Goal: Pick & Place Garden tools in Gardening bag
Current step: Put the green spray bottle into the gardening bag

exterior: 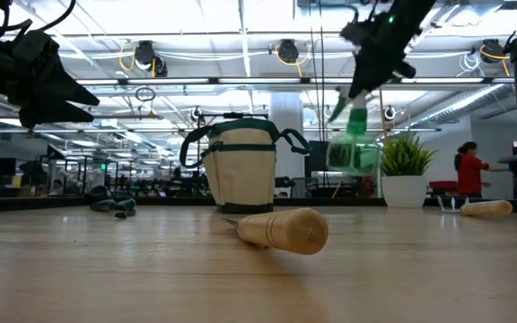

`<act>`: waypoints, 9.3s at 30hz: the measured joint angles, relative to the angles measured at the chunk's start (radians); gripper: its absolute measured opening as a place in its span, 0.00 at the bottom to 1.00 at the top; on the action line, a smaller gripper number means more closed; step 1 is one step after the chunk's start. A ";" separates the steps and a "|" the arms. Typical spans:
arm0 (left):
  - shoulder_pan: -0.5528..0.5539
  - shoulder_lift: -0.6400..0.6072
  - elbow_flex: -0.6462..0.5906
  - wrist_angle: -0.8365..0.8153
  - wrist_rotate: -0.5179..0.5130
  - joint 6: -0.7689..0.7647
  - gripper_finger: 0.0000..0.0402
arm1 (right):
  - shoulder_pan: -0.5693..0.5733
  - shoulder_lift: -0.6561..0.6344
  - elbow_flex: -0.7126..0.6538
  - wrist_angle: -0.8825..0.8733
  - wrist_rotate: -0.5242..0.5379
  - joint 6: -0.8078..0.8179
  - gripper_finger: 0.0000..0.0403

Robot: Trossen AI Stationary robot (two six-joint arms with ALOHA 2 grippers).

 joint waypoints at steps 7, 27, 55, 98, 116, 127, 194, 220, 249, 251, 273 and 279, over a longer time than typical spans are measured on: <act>0.000 0.000 0.000 0.001 0.000 0.000 0.63 | -0.027 -0.121 0.051 0.003 -0.102 -0.013 0.11; 0.000 0.000 0.000 0.001 0.000 0.000 0.63 | -0.059 -0.271 0.060 0.354 -0.554 -0.158 0.11; 0.000 0.000 0.000 0.001 0.000 0.000 0.63 | -0.058 -0.209 0.059 0.863 -1.277 -0.674 0.11; 0.000 0.000 0.000 0.001 0.000 0.000 0.63 | -0.057 -0.167 0.059 1.038 -0.416 0.050 0.11; 0.000 0.000 0.000 0.001 0.000 0.000 0.63 | -0.057 -0.166 0.059 0.741 -0.123 0.105 0.11; 0.000 0.000 0.000 0.001 0.000 0.000 0.63 | -0.058 -0.167 0.059 0.427 0.064 0.194 0.11; 0.000 0.000 0.000 0.046 0.000 -0.007 0.63 | -0.037 0.224 0.521 -0.508 -0.117 -0.442 0.11; 0.000 0.000 0.000 0.046 0.000 -0.007 0.63 | -0.038 0.198 0.520 -0.106 -0.260 -0.388 0.11; 0.000 0.000 0.000 0.046 0.000 0.021 0.63 | -0.040 0.462 0.519 0.197 -0.338 -0.392 0.11; 0.000 0.000 0.000 0.046 0.000 0.040 0.63 | -0.040 0.486 0.519 0.189 -0.335 -0.409 0.11; 0.000 0.000 0.000 0.046 0.000 0.071 0.63 | -0.065 0.639 0.520 0.236 -0.279 -0.553 0.11; 0.000 0.000 0.000 0.046 0.000 0.072 0.63 | -0.072 0.639 0.520 0.250 -0.245 -0.555 0.13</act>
